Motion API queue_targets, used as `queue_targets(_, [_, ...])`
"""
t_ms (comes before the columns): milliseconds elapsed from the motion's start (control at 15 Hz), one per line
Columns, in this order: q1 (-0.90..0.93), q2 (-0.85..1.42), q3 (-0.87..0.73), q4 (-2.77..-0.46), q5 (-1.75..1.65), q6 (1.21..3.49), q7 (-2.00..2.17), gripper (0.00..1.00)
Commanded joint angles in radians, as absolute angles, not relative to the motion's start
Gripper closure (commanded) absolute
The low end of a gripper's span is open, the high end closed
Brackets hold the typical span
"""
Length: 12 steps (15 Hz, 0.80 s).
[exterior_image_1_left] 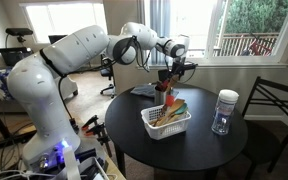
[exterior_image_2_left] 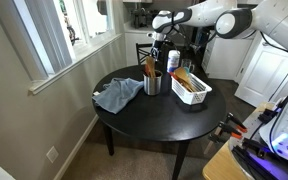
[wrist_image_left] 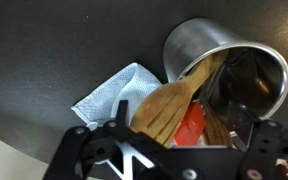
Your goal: Remove the spoon from the tin can
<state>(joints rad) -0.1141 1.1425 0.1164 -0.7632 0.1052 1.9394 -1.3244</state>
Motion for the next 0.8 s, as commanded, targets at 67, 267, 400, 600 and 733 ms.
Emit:
queue_targets(67, [-0.133, 1.134, 0.130, -0.767, 0.142, 1.927, -1.302, 0.00])
queue_targets(267, [-0.140, 1.139, 0.134, -0.760, 0.156, 1.913, -1.303, 0.00])
queue_targets(400, [-0.141, 1.140, 0.136, -0.759, 0.163, 1.908, -1.302, 0.00])
queue_targets(600, [-0.138, 1.147, 0.130, -0.749, 0.169, 1.910, -1.288, 0.00])
queue_targets(733, [-0.136, 1.152, 0.131, -0.744, 0.172, 1.922, -1.276, 0.00])
